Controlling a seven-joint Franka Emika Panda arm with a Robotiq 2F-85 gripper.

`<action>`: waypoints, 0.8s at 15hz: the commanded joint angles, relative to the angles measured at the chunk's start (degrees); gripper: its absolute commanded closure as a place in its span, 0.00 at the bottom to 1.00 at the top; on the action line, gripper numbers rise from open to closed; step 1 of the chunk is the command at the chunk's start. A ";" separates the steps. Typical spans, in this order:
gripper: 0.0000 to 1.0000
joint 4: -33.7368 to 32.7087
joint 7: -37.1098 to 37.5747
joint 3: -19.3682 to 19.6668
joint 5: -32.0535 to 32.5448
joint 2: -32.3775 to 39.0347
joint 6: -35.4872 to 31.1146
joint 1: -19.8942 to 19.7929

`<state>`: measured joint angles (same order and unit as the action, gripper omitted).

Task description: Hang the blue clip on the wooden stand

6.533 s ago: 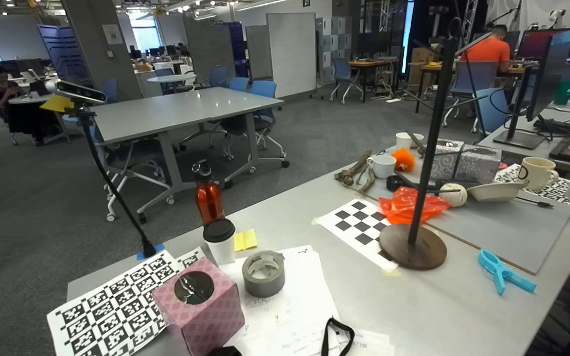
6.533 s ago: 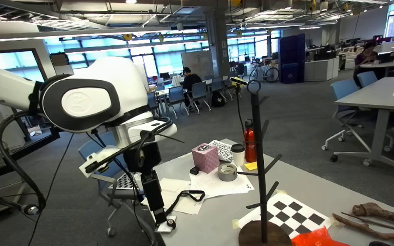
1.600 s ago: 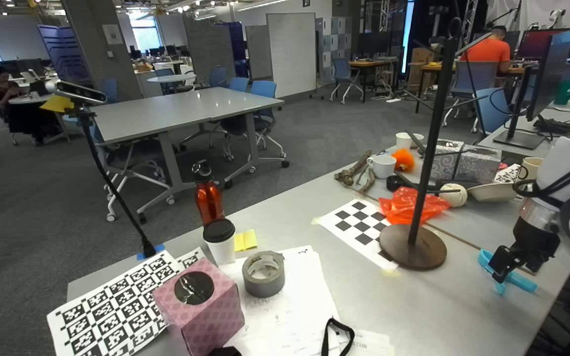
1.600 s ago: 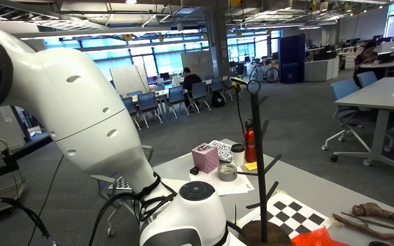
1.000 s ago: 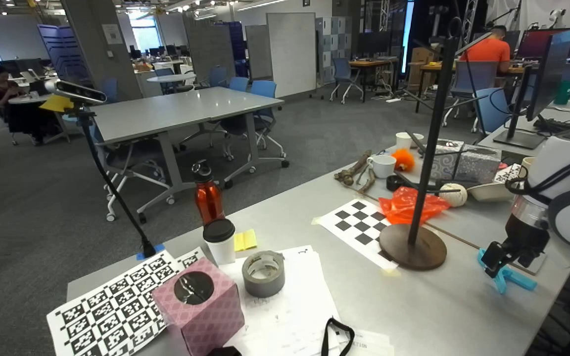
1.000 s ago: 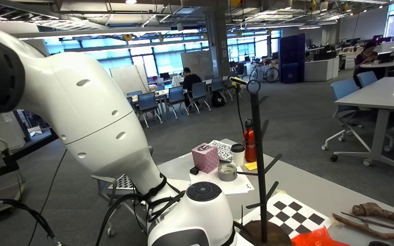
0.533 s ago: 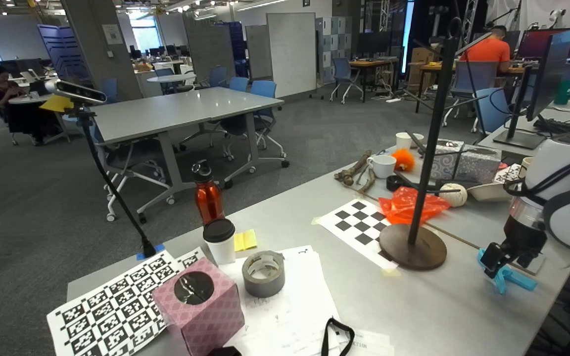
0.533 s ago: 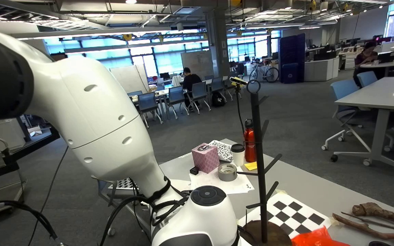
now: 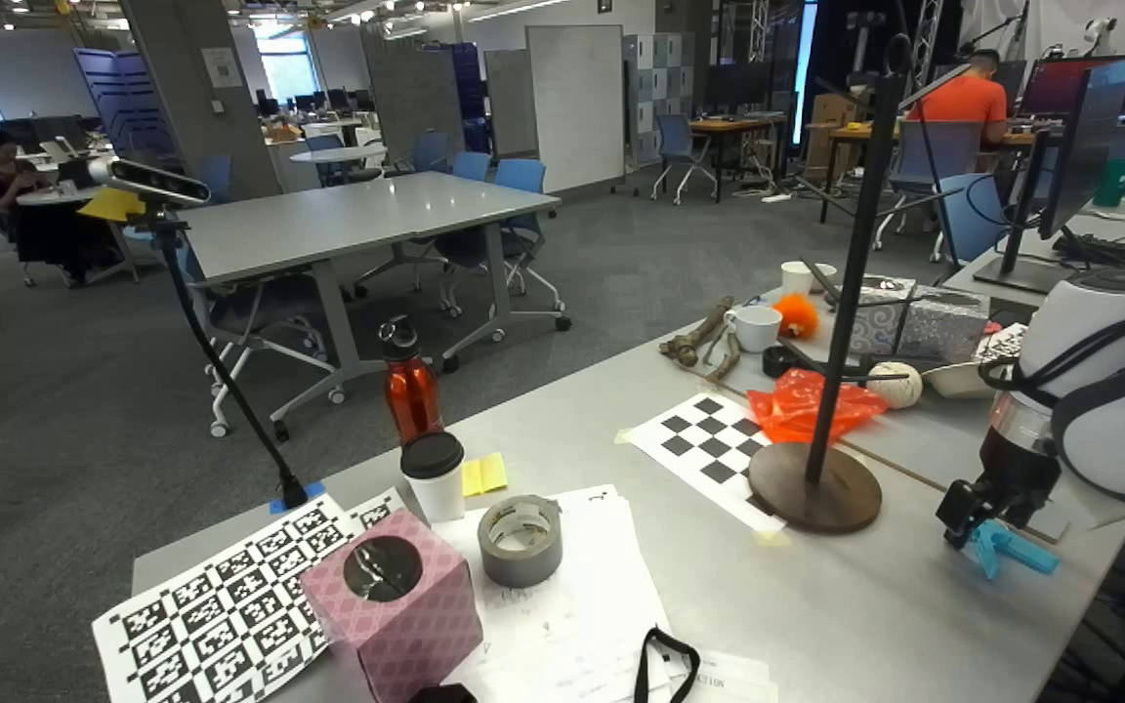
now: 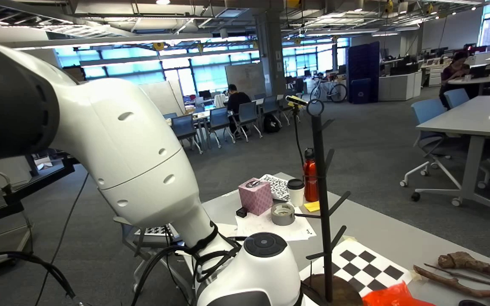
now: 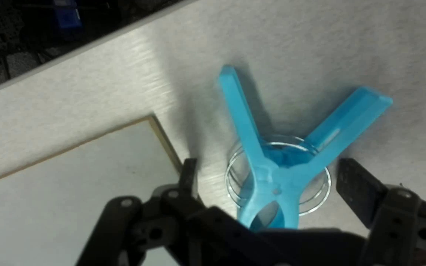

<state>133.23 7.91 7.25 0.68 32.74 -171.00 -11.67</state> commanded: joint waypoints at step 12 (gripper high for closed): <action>0.63 3.63 -0.51 4.72 -0.39 -4.00 1.82 4.17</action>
<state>133.31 7.91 8.69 0.13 32.52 -170.78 -10.58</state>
